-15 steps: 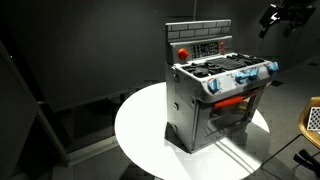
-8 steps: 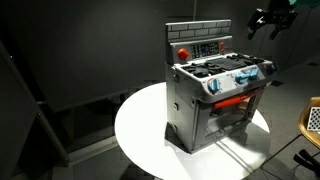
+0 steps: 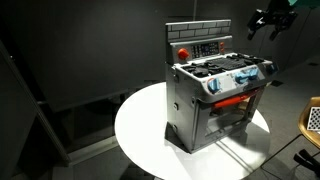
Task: Push the top right button on the toy stove
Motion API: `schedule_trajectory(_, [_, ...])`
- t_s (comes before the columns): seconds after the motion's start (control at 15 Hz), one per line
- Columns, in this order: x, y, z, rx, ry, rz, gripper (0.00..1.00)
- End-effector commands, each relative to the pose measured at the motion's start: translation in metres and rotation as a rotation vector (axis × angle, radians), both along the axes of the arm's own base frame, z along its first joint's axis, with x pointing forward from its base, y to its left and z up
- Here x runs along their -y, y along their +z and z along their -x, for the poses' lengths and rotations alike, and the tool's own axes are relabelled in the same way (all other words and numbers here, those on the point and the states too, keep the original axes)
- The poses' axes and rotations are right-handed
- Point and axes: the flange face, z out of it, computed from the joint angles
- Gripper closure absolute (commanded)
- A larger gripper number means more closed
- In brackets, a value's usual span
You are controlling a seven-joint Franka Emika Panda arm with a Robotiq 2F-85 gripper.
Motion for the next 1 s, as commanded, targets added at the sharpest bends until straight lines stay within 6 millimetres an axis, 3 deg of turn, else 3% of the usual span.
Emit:
schedule_trajectory(0.0, [0.001,0.004,-0.008,0.064,-0.016,0.003,0.00])
schedule_trajectory(0.93, [0.001,-0.025,-0.054,0.098,-0.038,-0.010,0.00])
